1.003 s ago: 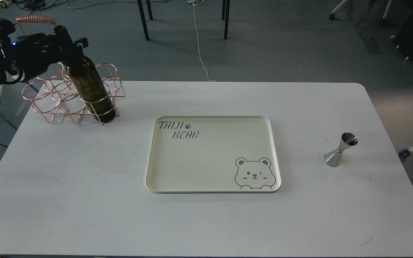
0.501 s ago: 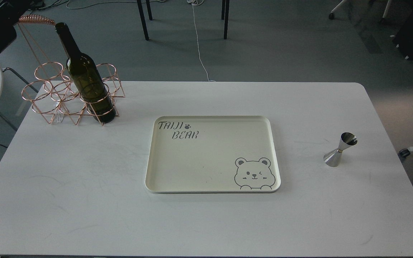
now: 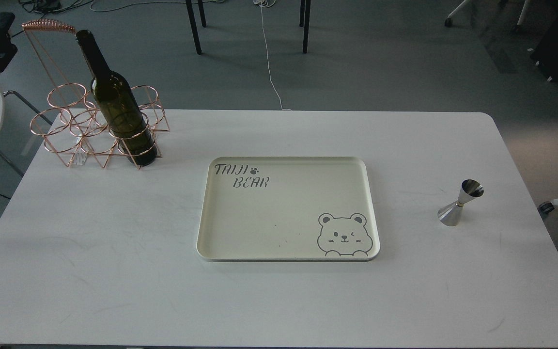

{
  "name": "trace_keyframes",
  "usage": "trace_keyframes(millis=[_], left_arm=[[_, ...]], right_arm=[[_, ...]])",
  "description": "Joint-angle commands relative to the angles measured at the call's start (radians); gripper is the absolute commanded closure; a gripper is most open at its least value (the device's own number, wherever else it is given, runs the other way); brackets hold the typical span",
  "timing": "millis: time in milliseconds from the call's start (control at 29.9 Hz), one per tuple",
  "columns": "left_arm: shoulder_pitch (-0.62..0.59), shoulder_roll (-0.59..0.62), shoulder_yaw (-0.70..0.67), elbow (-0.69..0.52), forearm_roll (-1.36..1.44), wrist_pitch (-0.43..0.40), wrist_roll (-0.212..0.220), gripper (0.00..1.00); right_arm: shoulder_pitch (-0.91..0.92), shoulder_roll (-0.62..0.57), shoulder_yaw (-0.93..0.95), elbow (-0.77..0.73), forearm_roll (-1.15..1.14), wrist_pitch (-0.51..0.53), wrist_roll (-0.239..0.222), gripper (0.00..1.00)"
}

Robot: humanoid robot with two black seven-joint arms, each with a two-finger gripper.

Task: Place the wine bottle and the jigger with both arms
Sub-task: 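Release the bottle and withdraw the left gripper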

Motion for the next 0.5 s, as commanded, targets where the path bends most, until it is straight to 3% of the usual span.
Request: trace_keyframes(millis=[0,134,301,468], left_arm=[[0.046,-0.018,0.0,0.025,-0.192,-0.076,0.005,0.02],[0.08,-0.083,-0.002,0.12,-0.297,-0.149,0.006,0.02],[0.112,-0.188,-0.037,0.268,-0.338,-0.235,0.012,0.02],[0.161,-0.249,-0.158,0.307,-0.338,-0.235,0.047,0.02]], right_arm=[[-0.037,0.005,-0.002,0.0,0.106,0.005,0.0,0.01],[-0.052,0.048,0.008,-0.005,0.128,0.005,-0.004,0.01],[-0.055,0.158,0.048,-0.1,0.18,0.007,-0.093,0.01],[-0.057,0.233,0.097,-0.18,0.18,0.06,-0.122,0.01]])
